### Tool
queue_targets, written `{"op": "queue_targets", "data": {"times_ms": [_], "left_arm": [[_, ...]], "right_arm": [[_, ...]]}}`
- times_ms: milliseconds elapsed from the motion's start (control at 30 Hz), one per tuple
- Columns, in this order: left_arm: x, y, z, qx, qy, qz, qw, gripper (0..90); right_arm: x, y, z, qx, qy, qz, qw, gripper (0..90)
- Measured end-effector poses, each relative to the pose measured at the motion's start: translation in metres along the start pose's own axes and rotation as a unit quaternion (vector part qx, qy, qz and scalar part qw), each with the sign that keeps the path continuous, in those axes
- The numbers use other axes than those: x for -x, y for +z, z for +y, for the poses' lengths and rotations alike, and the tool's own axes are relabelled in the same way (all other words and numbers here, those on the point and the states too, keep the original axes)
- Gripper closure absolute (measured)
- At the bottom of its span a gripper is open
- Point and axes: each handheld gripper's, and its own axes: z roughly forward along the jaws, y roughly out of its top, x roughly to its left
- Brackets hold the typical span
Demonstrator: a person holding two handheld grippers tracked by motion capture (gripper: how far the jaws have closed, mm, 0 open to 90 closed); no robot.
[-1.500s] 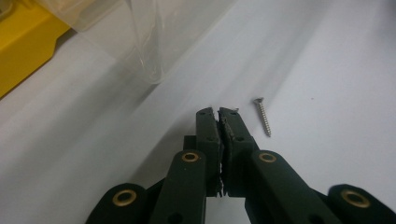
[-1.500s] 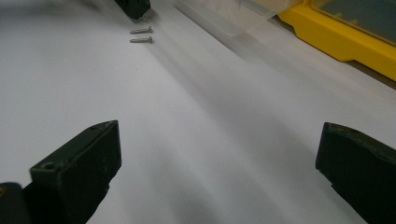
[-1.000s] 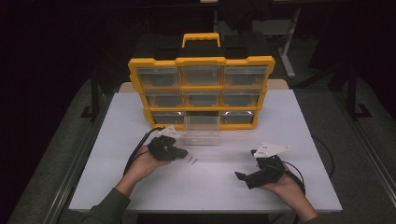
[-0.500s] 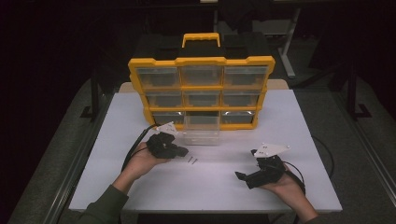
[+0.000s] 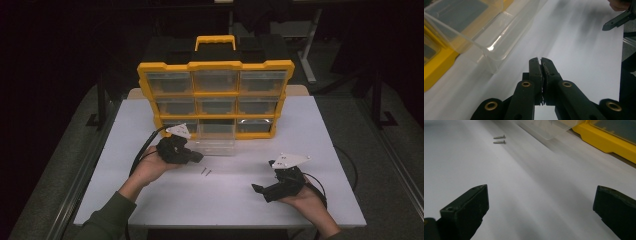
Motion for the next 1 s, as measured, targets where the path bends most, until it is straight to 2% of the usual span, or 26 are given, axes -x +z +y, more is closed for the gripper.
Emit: {"op": "queue_targets", "data": {"times_ms": [333,1000], "left_arm": [[-0.002,-0.009,0.019,0.006,0.008,-0.003,0.9999,87.8],[-0.025,-0.012,0.054,0.008,0.009,0.005,0.9999,87.7]], "right_arm": [[0.0,0.0,0.0,0.0,0.0,0.0,1.0,0.0],[0.0,0.0,0.0,-0.001,0.001,0.001,1.0,0.0]]}}
